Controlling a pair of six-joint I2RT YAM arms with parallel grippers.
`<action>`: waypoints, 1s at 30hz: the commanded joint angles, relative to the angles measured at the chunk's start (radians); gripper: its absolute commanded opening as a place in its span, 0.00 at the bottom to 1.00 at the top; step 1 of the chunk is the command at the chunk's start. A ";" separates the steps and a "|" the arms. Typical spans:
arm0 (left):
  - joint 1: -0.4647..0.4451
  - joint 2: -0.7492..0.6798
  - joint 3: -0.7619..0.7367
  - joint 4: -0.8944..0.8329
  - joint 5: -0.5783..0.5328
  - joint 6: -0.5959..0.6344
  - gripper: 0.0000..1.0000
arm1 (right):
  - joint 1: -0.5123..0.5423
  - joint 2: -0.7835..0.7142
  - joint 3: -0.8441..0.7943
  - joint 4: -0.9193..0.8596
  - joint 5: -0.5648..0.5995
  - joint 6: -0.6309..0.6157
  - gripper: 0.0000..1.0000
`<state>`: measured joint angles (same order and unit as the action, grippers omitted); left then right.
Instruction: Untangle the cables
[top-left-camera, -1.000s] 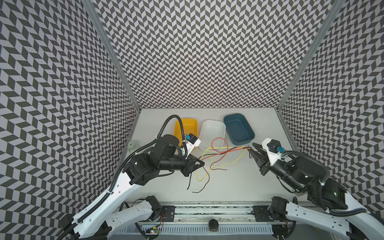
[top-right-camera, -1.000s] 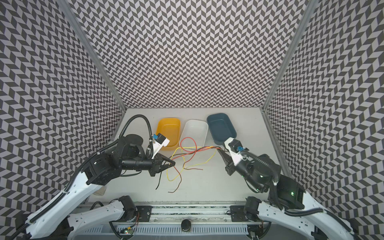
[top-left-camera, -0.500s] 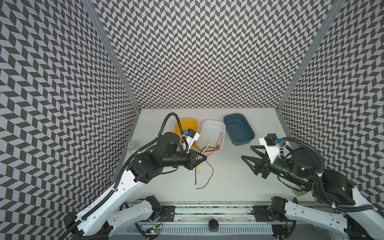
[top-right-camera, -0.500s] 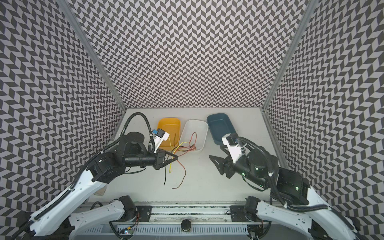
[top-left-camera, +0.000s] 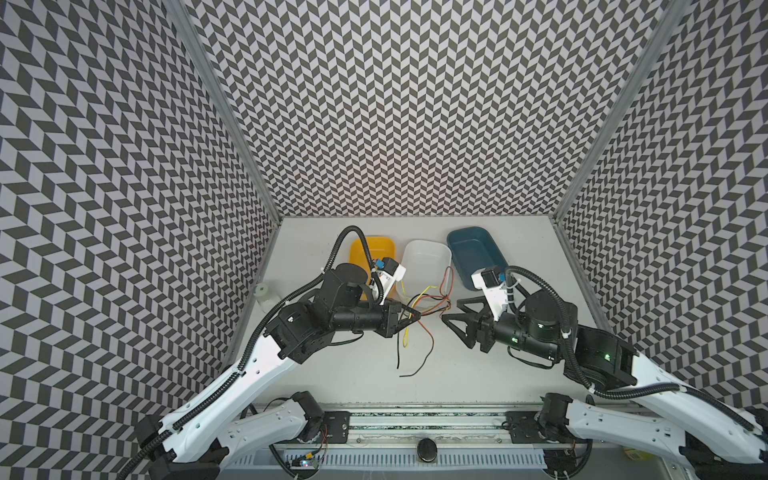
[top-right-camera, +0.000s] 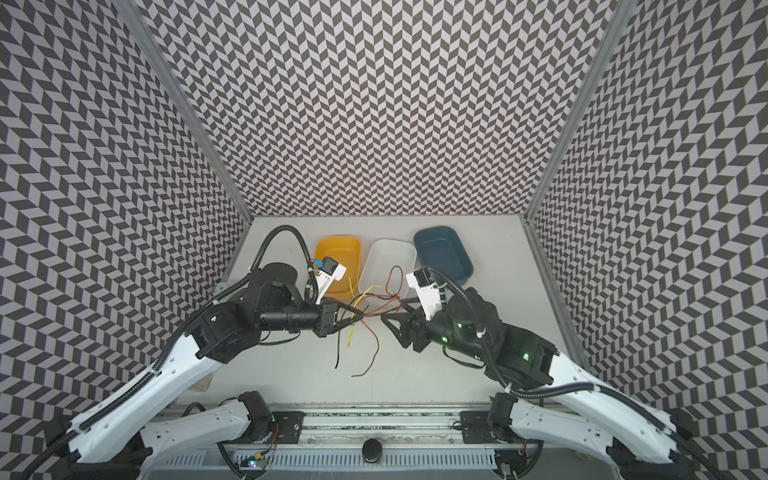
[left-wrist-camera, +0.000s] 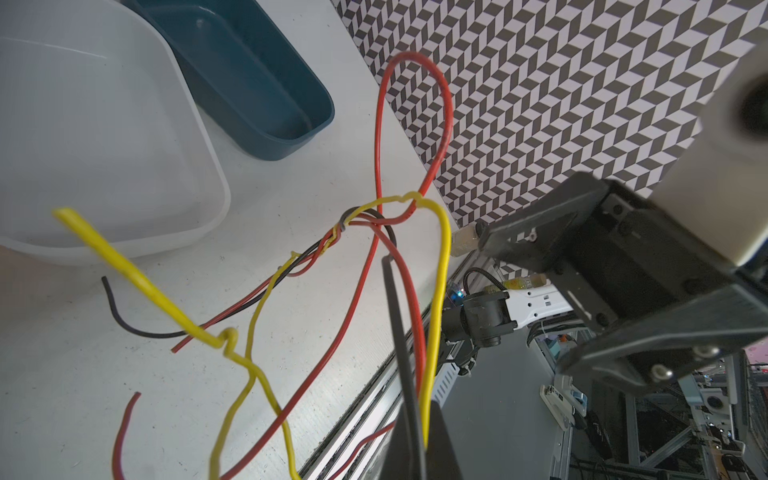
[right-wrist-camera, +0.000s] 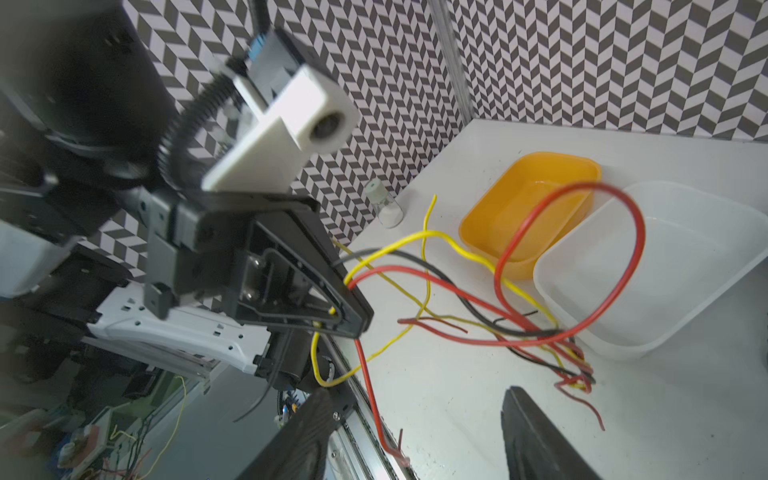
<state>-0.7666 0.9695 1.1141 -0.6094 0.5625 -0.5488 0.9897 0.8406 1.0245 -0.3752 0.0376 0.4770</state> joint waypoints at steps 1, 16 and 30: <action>-0.017 -0.013 -0.017 0.044 0.012 -0.011 0.00 | -0.003 0.025 0.036 0.103 0.041 0.035 0.65; -0.107 -0.046 -0.021 0.051 -0.058 -0.007 0.00 | -0.044 0.115 0.098 -0.017 0.145 0.132 0.58; -0.120 -0.093 -0.007 -0.030 -0.146 0.038 0.00 | -0.051 0.004 0.012 0.037 0.286 0.070 0.00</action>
<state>-0.8909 0.9092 1.0866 -0.6106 0.4599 -0.5426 0.9440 0.8906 1.0542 -0.3470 0.2253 0.5648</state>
